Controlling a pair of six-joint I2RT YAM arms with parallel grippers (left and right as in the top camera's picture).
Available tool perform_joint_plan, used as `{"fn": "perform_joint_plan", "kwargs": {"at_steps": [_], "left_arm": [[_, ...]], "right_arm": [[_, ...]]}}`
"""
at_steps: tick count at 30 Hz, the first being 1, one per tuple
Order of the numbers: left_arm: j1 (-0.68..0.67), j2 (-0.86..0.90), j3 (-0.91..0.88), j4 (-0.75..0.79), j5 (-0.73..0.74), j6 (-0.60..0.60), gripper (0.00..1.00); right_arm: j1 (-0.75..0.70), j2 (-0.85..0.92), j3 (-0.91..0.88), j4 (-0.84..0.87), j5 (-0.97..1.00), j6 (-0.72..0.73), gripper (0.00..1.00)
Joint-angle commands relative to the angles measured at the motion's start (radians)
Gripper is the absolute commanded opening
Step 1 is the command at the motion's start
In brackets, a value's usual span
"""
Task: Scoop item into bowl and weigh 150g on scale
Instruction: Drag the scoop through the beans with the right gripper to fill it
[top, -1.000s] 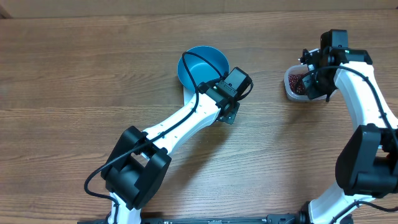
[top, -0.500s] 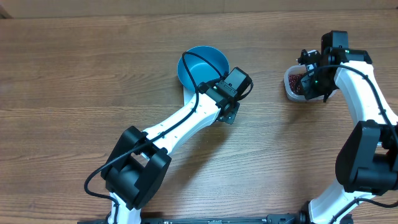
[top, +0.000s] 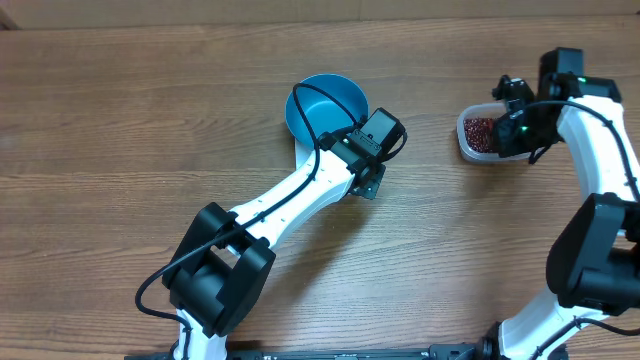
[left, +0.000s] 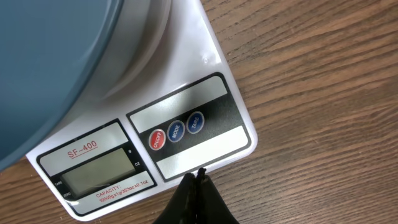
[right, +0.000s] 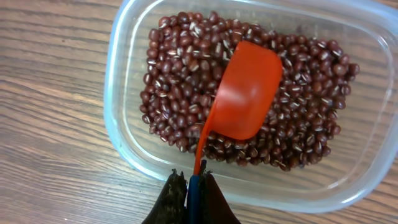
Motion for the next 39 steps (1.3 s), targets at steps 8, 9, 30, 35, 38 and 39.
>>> {"fn": "perform_joint_plan", "kwargs": {"at_steps": [8,9,30,35,38,39], "left_arm": [[-0.001,0.006,-0.003,0.007,0.012,0.015,0.04],[-0.001,0.006,-0.003,0.007,0.012,0.015,0.04],[-0.001,0.006,-0.003,0.007,0.012,0.013,0.04],[-0.001,0.006,-0.003,0.003,0.012,0.011,0.04],[-0.001,0.006,-0.003,0.002,0.012,0.011,0.04],[-0.001,0.006,-0.003,0.002,0.012,0.011,0.04]], "right_arm": [[-0.047,0.068,0.005,0.001,-0.225,-0.013,0.04],[-0.047,0.073,0.004,0.001,-0.230,-0.014,0.03],[-0.177,0.076,0.004,-0.021,-0.423,-0.070,0.04],[-0.185,0.087,0.004,-0.017,-0.472,-0.084,0.04],[-0.186,0.114,0.004,-0.019,-0.490,-0.084,0.04],[-0.186,0.122,0.004,-0.021,-0.496,-0.084,0.04]]}}
